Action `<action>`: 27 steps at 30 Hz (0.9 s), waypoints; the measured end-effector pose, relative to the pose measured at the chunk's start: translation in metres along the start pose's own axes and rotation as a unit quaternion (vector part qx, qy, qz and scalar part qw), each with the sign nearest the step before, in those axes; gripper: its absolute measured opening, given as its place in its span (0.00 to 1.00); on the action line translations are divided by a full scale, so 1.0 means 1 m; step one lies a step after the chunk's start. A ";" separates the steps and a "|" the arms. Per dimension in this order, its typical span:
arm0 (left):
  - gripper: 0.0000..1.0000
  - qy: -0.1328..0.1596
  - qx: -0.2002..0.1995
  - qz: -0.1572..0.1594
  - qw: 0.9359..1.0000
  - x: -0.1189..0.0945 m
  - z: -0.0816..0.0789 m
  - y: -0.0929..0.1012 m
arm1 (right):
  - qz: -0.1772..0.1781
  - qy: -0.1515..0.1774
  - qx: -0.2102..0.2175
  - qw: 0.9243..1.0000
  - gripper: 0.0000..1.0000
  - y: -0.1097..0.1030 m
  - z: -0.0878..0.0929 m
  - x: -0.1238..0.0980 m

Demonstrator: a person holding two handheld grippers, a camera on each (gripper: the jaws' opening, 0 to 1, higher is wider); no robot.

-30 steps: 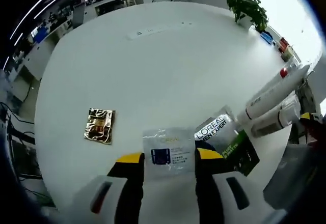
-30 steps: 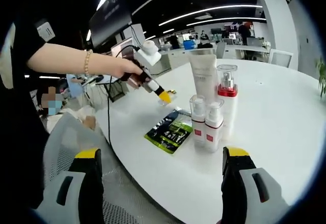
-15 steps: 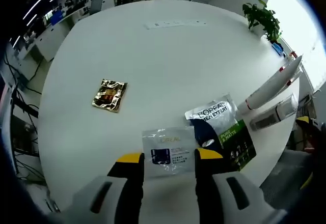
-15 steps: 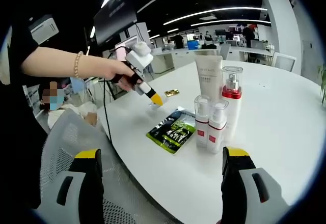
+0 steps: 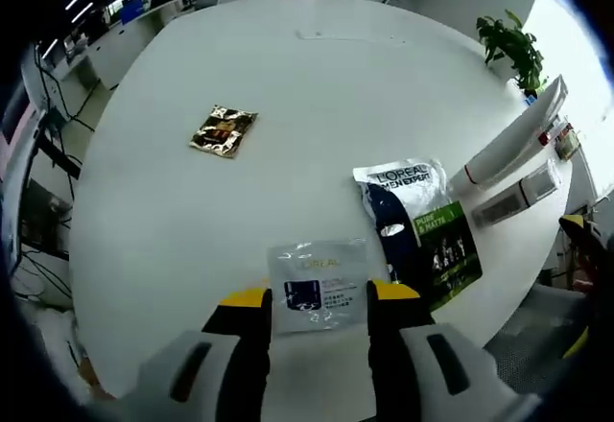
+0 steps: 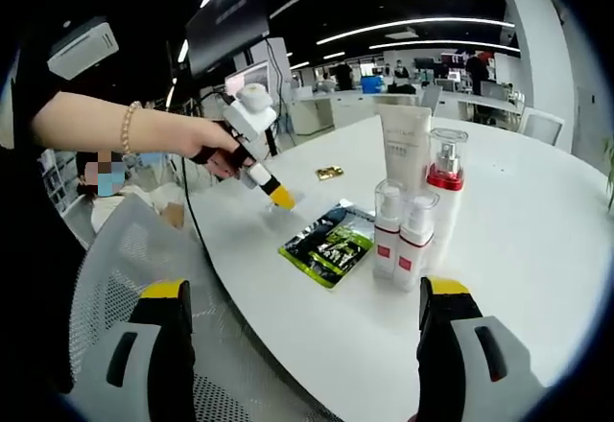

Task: Arrange the skincare products in the storage area until every visible bottle or jar stands upright without overlapping.

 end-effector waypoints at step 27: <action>0.40 0.006 -0.076 -0.005 0.997 -0.007 0.035 0.033 | 0.002 -0.004 -0.005 1.000 0.98 -0.001 0.001 -0.001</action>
Point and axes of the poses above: the point that each gripper's makers call its tool centre point, and the gripper's own axes: x roughly forward along the fingers, y roughly to its right, z roughly out of its underside, the point moved 1 cm from there along -x, roughly backward along the fingers, and after that the axes turned 3 degrees about z, right-handed, at the moved point
